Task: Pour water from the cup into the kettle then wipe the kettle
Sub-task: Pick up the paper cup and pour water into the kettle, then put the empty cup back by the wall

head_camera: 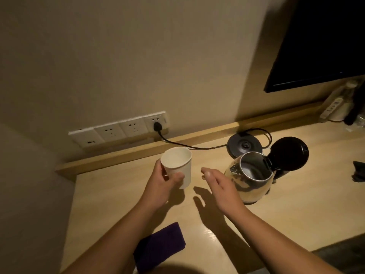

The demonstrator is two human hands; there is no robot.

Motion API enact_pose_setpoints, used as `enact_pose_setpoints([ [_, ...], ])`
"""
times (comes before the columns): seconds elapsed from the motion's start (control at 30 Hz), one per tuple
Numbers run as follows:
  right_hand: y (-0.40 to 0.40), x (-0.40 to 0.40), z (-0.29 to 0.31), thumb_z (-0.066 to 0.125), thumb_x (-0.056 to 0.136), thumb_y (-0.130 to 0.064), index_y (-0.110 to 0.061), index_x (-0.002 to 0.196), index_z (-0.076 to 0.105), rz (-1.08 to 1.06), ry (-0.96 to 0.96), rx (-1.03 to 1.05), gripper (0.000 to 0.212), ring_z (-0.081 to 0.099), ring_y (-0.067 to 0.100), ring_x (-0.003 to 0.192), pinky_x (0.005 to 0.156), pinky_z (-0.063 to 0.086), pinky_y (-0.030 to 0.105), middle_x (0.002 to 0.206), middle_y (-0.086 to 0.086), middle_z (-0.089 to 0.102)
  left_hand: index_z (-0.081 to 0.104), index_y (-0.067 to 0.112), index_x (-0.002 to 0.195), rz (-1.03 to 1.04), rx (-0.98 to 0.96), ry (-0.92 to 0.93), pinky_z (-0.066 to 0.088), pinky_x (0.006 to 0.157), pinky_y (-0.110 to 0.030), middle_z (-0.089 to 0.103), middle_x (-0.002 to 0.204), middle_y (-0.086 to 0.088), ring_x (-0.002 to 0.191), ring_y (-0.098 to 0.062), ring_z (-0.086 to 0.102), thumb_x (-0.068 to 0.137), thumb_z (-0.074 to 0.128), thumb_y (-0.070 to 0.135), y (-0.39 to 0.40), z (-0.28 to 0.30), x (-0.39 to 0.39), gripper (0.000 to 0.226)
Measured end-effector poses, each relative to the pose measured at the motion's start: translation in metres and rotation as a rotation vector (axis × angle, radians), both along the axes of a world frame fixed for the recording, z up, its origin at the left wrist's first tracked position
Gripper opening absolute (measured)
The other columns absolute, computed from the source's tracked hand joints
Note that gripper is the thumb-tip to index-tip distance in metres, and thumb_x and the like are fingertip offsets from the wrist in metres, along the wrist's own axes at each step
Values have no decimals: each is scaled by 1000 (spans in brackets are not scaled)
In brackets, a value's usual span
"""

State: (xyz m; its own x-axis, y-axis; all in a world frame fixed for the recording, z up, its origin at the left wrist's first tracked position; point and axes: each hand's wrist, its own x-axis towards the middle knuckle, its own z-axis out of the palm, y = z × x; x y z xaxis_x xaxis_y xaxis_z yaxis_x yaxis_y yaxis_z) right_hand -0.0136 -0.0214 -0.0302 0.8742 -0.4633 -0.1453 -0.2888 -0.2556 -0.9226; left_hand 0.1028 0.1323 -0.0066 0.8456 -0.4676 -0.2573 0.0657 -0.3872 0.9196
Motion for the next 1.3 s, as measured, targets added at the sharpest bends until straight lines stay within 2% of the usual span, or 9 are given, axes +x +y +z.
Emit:
enact_pose_setpoints([
  [0.13,23,35,23,34,94,-65,-34,139,50,125,-34,136,56,53,1,119,95,42,21,133,-16,57,30,55,130,58,-17,-17,36,70,-16,45,123,24,109,0,44,74,76,46,21,-6,4,73],
  [0.33,56,74,9,43,98,-56,-38,132,53,113,54,229,40,57,9,115,98,48,34,123,-13,62,22,75,117,50,-3,-64,39,69,-11,41,114,44,106,15,42,64,74,65,49,-23,21,74],
  [0.43,63,89,-2,46,98,-51,-45,122,55,93,74,269,26,59,9,112,95,49,33,119,-15,64,28,71,125,-1,-31,65,53,81,-33,44,126,35,117,0,45,62,75,65,63,-36,33,79],
  [0.5,65,99,-10,48,99,-48,-48,119,55,92,90,283,22,58,9,114,96,48,34,120,-17,63,32,65,129,-24,-49,128,48,95,-47,47,134,26,124,-7,45,62,74,68,72,-45,44,79],
  [0.7,70,144,-30,48,101,-43,-39,126,57,70,141,296,27,57,13,116,103,46,45,123,-10,64,37,51,135,-35,-50,135,47,98,-46,51,135,17,120,-9,51,74,71,57,77,-63,88,69],
  [0.9,61,183,-50,44,103,-38,-25,135,56,52,141,262,37,57,15,113,99,48,39,123,0,64,38,55,132,-90,-65,159,46,100,-42,52,130,22,121,-6,49,72,70,59,64,-80,129,68],
  [1.03,58,194,-62,43,104,-35,-30,132,57,29,134,296,31,57,6,106,72,46,9,118,-7,63,36,51,134,-136,20,99,46,101,-39,51,126,26,114,4,50,78,63,62,60,-96,145,63],
  [1.17,57,198,-74,41,105,-37,-25,138,54,21,145,317,38,55,12,115,88,45,24,124,-2,62,38,46,134,-134,34,79,46,100,-37,55,125,25,112,8,51,80,62,58,58,-108,150,60],
  [1.3,55,200,-80,41,104,-40,-27,136,57,26,138,313,37,57,13,114,88,47,27,122,-2,65,39,49,131,-117,35,67,45,100,-36,56,124,26,112,8,52,79,61,61,56,-110,152,58],
])
